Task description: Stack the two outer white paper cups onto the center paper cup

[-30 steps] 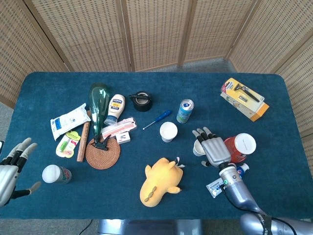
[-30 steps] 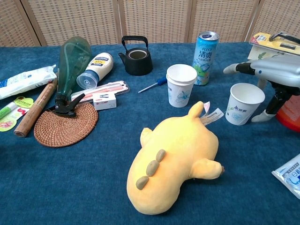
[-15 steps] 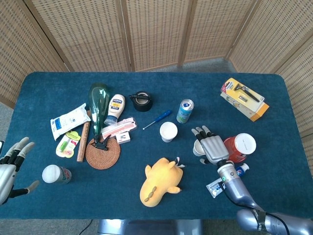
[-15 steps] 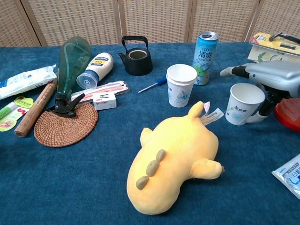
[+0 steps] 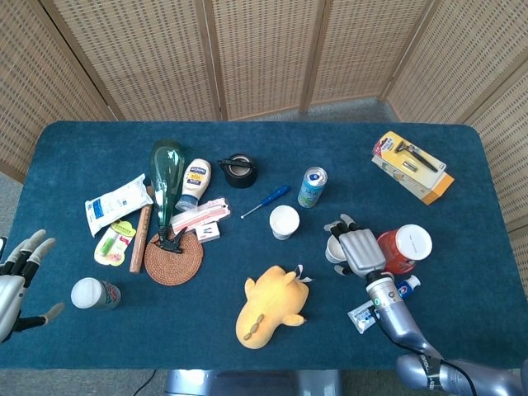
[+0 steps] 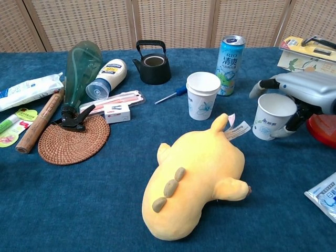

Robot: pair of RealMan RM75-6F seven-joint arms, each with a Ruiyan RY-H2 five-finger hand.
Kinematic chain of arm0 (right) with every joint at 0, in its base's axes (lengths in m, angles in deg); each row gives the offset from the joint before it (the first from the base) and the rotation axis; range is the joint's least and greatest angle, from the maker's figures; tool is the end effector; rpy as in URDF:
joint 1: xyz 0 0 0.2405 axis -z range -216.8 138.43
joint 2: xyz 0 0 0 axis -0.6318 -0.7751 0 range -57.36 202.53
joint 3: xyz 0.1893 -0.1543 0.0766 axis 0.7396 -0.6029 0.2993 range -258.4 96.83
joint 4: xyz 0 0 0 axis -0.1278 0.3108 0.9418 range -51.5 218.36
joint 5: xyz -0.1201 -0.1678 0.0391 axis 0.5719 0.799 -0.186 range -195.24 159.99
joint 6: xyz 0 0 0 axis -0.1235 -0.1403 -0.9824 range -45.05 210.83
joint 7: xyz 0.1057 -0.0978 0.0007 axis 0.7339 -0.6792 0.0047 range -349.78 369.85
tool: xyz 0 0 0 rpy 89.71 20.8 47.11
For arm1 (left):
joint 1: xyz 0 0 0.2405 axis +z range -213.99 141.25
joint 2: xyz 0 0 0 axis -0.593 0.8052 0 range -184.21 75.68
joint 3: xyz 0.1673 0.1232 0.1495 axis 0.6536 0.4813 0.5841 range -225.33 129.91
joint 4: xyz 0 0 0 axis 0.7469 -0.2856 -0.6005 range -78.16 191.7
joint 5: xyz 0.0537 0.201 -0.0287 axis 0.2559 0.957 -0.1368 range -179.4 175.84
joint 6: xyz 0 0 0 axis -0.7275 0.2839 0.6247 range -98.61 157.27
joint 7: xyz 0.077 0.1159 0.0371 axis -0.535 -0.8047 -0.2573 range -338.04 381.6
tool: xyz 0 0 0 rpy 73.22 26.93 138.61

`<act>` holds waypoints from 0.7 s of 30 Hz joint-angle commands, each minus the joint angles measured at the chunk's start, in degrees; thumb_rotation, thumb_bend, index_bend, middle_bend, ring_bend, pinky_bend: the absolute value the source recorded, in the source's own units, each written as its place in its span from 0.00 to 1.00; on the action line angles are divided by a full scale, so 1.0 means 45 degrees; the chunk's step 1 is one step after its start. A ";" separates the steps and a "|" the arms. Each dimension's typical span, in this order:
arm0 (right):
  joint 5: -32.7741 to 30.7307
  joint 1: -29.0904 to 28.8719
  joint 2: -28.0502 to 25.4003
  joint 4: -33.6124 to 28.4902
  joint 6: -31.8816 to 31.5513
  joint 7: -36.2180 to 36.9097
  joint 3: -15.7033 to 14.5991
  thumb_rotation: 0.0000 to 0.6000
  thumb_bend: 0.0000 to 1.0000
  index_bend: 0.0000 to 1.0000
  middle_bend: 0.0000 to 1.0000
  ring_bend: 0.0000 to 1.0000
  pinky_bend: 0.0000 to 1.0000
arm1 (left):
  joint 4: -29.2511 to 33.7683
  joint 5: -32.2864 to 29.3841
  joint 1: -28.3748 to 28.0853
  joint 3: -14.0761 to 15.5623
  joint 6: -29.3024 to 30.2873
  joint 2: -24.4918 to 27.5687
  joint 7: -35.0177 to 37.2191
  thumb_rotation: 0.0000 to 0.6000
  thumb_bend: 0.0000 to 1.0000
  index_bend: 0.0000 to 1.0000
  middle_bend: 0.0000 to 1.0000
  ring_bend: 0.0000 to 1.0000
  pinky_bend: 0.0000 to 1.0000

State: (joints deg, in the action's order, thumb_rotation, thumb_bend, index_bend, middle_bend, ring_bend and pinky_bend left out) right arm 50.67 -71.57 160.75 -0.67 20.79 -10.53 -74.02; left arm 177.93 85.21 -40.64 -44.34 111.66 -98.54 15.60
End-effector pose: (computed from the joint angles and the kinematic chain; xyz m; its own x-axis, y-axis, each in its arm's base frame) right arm -0.2066 -0.3078 -0.0040 0.4678 -0.2223 0.8554 -0.8727 -0.2695 0.4072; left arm -0.2389 0.1488 0.1982 0.3514 0.1648 0.9216 0.9348 -0.0070 -0.3552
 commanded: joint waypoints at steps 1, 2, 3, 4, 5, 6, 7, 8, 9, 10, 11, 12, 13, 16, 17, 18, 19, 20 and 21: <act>0.0121 0.0059 0.0125 0.0187 -0.0070 0.0187 -0.0004 1.00 0.08 0.31 0.34 0.16 0.45 | -0.0003 -0.0022 -0.0002 -0.0015 -0.0039 -0.0014 -0.0021 1.00 0.25 0.03 0.00 0.00 0.28; 0.0185 0.0079 0.0158 0.0259 -0.0114 0.0241 -0.0006 1.00 0.09 0.33 0.36 0.17 0.45 | -0.0004 -0.0037 -0.0001 -0.0027 -0.0052 -0.0016 -0.0022 1.00 0.25 0.03 0.00 0.00 0.28; 0.0244 0.0095 0.0182 0.0321 -0.0157 0.0269 -0.0011 1.00 0.10 0.36 0.38 0.19 0.45 | -0.0003 -0.0045 0.0003 -0.0038 -0.0052 -0.0018 -0.0025 1.00 0.25 0.03 0.00 0.00 0.28; 0.0283 0.0114 0.0200 0.0370 -0.0181 0.0297 -0.0022 1.00 0.11 0.37 0.40 0.19 0.45 | -0.0005 -0.0051 0.0004 -0.0051 -0.0051 -0.0020 -0.0031 1.00 0.25 0.03 0.00 0.00 0.28; 0.0316 0.0142 0.0213 0.0403 -0.0205 0.0342 -0.0028 1.00 0.13 0.38 0.41 0.20 0.45 | -0.0002 -0.0052 0.0011 -0.0060 -0.0051 -0.0018 -0.0028 1.00 0.25 0.03 0.00 0.00 0.28; 0.0339 0.0162 0.0221 0.0424 -0.0227 0.0378 -0.0025 1.00 0.14 0.39 0.42 0.20 0.45 | 0.0000 -0.0047 0.0016 -0.0062 -0.0056 -0.0017 -0.0025 1.00 0.25 0.03 0.00 0.00 0.28; 0.0366 0.0180 0.0228 0.0447 -0.0258 0.0406 -0.0019 1.00 0.16 0.39 0.42 0.21 0.45 | -0.0002 -0.0044 0.0019 -0.0065 -0.0063 -0.0014 -0.0032 1.00 0.25 0.03 0.00 0.00 0.28; 0.0414 0.0205 0.0239 0.0477 -0.0305 0.0435 -0.0018 1.00 0.18 0.40 0.43 0.21 0.45 | -0.0002 -0.0039 0.0025 -0.0070 -0.0065 -0.0014 -0.0037 1.00 0.25 0.03 0.00 0.00 0.28; 0.0457 0.0223 0.0247 0.0499 -0.0340 0.0454 -0.0020 1.00 0.20 0.40 0.43 0.22 0.45 | -0.0001 -0.0032 0.0029 -0.0073 -0.0068 -0.0014 -0.0035 1.00 0.25 0.03 0.00 0.00 0.28; 0.0489 0.0239 0.0250 0.0516 -0.0363 0.0465 -0.0024 1.00 0.21 0.41 0.44 0.22 0.45 | 0.0001 -0.0022 0.0032 -0.0075 -0.0075 -0.0018 -0.0028 1.00 0.25 0.03 0.00 0.00 0.28; 0.0518 0.0255 0.0244 0.0513 -0.0373 0.0481 -0.0027 1.00 0.22 0.41 0.44 0.23 0.45 | 0.0008 -0.0012 0.0037 -0.0078 -0.0079 -0.0017 -0.0022 1.00 0.25 0.03 0.00 0.00 0.28; 0.0538 0.0265 0.0233 0.0496 -0.0379 0.0489 -0.0027 1.00 0.22 0.41 0.44 0.23 0.45 | 0.0007 -0.0011 0.0041 -0.0080 -0.0086 -0.0016 -0.0032 1.00 0.25 0.03 0.00 0.00 0.28; 0.0562 0.0273 0.0218 0.0475 -0.0394 0.0481 -0.0023 1.00 0.22 0.41 0.44 0.23 0.45 | 0.0007 -0.0015 0.0043 -0.0081 -0.0098 -0.0016 -0.0041 1.00 0.25 0.03 0.00 0.00 0.28; 0.0707 0.0280 0.0106 0.0299 -0.0480 0.0392 -0.0007 1.00 0.22 0.41 0.44 0.23 0.45 | 0.0021 -0.0071 0.0045 -0.0094 -0.0140 -0.0006 -0.0064 1.00 0.25 0.03 0.00 0.00 0.28; 0.0767 0.0272 0.0017 0.0147 -0.0515 0.0340 0.0016 1.00 0.21 0.41 0.44 0.23 0.45 | 0.0020 -0.0086 0.0048 -0.0103 -0.0145 -0.0003 -0.0062 1.00 0.25 0.03 0.00 0.00 0.28; 0.0818 0.0261 -0.0066 0.0009 -0.0553 0.0281 0.0044 1.00 0.21 0.41 0.44 0.23 0.45 | 0.0023 -0.0094 0.0050 -0.0111 -0.0147 -0.0001 -0.0057 1.00 0.25 0.03 0.00 0.00 0.28; 0.0879 0.0249 -0.0163 -0.0140 -0.0609 0.0196 0.0076 1.00 0.21 0.41 0.44 0.23 0.45 | 0.0023 -0.0096 0.0051 -0.0114 -0.0154 0.0001 -0.0051 1.00 0.25 0.03 0.00 0.00 0.28; 0.0960 0.0225 -0.0295 -0.0351 -0.0685 0.0062 0.0124 1.00 0.21 0.41 0.44 0.23 0.45 | 0.0024 -0.0096 0.0049 -0.0115 -0.0175 0.0008 -0.0027 1.00 0.25 0.03 0.00 0.00 0.28; 0.1016 0.0205 -0.0403 -0.0529 -0.0739 -0.0034 0.0169 1.00 0.22 0.41 0.44 0.23 0.45 | 0.0027 -0.0099 0.0049 -0.0119 -0.0182 0.0015 -0.0006 1.00 0.25 0.03 0.00 0.00 0.28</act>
State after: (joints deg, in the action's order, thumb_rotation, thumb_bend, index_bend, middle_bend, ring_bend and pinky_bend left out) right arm 54.70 -70.49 159.76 -1.96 17.96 -9.92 -73.62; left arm 178.04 84.77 -40.42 -44.87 110.87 -98.49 15.53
